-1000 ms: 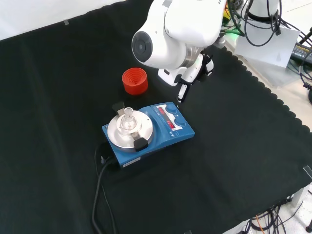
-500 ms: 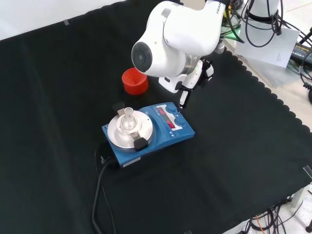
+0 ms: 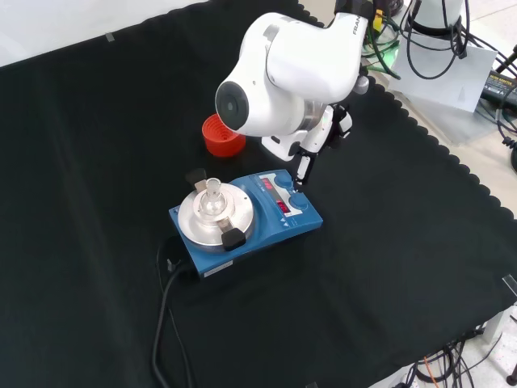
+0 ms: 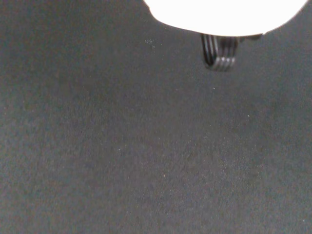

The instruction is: Turn on the heater.

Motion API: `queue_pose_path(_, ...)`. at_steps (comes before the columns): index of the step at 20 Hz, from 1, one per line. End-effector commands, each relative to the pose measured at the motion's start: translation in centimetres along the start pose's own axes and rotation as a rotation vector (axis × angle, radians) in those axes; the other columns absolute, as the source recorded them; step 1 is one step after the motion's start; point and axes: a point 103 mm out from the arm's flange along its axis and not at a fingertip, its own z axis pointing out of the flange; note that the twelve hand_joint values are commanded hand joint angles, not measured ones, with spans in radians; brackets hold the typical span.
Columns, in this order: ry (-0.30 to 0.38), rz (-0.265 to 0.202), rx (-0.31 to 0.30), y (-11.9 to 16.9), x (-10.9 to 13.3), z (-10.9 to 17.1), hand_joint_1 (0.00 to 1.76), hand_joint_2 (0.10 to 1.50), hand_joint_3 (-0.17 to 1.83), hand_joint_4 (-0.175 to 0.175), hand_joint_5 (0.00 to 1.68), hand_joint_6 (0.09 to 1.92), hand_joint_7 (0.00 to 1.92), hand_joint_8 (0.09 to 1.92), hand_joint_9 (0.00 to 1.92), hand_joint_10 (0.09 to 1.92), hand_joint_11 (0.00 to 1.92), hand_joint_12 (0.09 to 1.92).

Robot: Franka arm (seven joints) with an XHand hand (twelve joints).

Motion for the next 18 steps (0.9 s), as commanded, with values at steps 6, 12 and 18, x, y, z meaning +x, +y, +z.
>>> queue_pose_path(6,-0.007,-0.002,0.013,0.7,0.1,0.0,1.47,0.53,1.24,-0.024,0.2,0.09,1.48,1.89,1.66,1.58,1.4,1.44)
queue_pose_path(12,-0.004,-0.003,0.017,1.2,-0.2,0.1,1.47,0.53,1.24,-0.023,0.2,0.09,1.48,1.89,1.66,1.58,1.4,1.44)
queue_pose_path(18,-0.015,0.001,0.025,1.4,-0.3,0.3,1.47,0.53,1.24,-0.024,0.21,0.09,1.48,1.89,1.66,1.59,1.4,1.44)
